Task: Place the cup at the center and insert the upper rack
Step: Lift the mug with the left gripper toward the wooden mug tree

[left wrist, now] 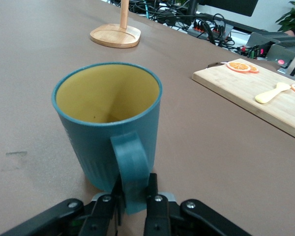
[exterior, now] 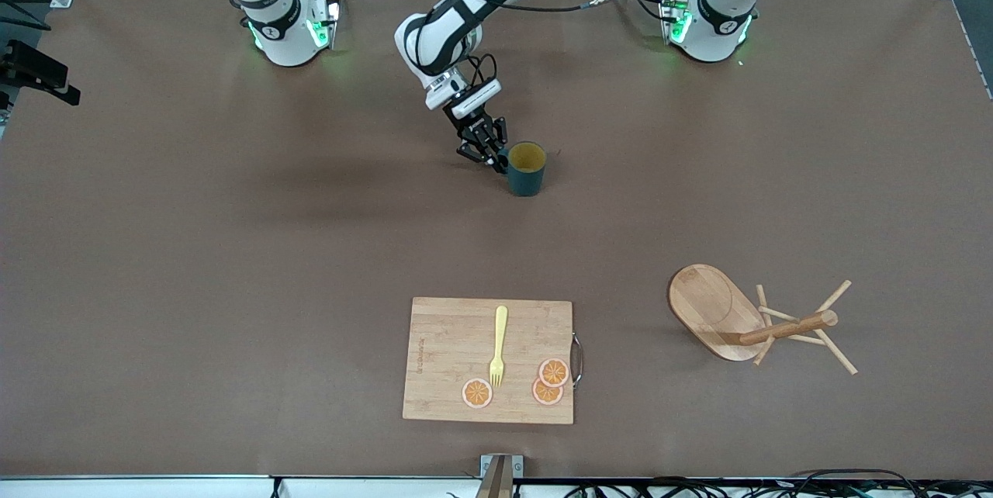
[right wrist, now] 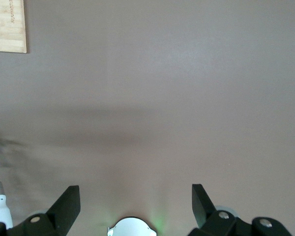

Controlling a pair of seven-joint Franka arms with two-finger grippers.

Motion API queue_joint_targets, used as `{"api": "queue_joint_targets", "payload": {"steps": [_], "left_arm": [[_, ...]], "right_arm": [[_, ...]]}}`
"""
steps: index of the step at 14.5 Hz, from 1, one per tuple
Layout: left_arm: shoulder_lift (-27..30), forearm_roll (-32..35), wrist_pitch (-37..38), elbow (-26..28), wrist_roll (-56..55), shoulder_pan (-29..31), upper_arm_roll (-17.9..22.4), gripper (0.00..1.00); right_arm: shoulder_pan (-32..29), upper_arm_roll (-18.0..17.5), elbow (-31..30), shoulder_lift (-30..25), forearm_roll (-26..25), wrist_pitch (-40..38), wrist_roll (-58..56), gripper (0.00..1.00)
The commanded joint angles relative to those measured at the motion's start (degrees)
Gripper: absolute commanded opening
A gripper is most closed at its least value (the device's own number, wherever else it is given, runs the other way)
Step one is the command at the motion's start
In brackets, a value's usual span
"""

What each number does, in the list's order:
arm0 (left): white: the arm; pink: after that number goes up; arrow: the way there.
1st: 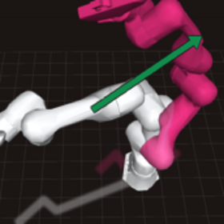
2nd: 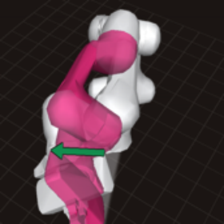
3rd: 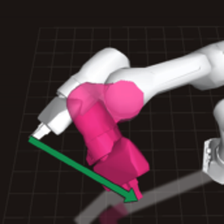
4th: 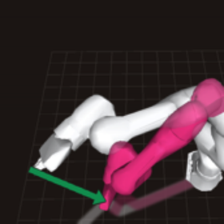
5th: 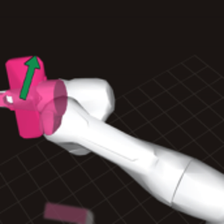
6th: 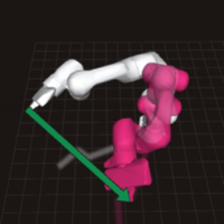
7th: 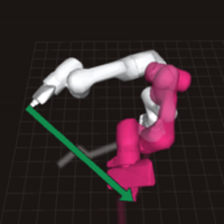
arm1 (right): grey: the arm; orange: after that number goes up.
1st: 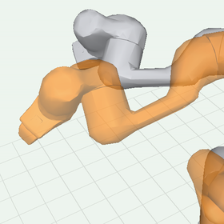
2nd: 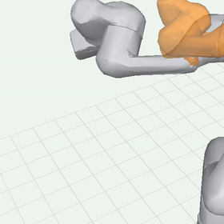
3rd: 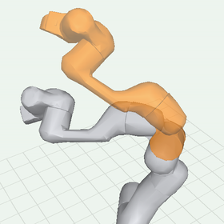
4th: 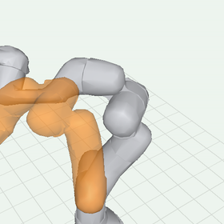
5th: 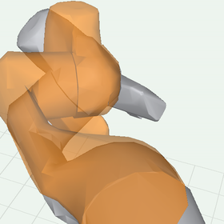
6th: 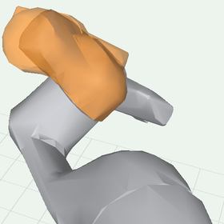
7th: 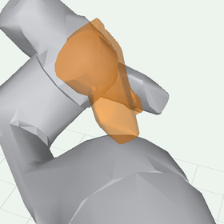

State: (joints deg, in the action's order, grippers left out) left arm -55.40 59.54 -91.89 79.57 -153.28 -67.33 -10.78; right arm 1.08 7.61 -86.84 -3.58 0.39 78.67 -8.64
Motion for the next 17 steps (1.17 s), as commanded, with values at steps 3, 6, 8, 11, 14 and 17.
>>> {"api": "queue_joint_targets", "payload": {"steps": [3,6,8,11,14,17], "left_arm": [[6.0,-6.4,0.7,-1.3,4.0,4.6,-1.0,0.05],[9.8,-12.8,-0.3,-3.6,9.6,7.3,-1.1,0.05],[13.8,-17.4,-3.1,-3.5,11.7,10.2,-1.0,0.05],[19.7,-26.3,-7.9,-3.5,16.3,15.7,-0.9,0.05],[24.7,-36.7,-10.8,-3.5,24.4,22.5,-0.9,0.05],[28.3,-46.2,-12.9,-3.5,32.2,29.2,-0.9,0.06]], "right_arm": [[-0.8,-0.3,-1.5,-1.0,-0.3,0.9,-0.9,1.0],[-1.6,-0.3,-1.4,-1.0,-0.1,1.0,-1.2,1.0],[-1.7,-0.3,-1.5,-1.0,-0.1,1.0,-1.2,1.0],[-2.5,-0.3,-1.5,-0.9,0.1,1.0,-2.4,1.0],[-2.7,-0.2,-1.4,-0.9,0.2,1.0,-3.0,1.0],[-4.2,-0.3,-1.4,-0.8,0.3,1.1,-5.2,1.0]]}}
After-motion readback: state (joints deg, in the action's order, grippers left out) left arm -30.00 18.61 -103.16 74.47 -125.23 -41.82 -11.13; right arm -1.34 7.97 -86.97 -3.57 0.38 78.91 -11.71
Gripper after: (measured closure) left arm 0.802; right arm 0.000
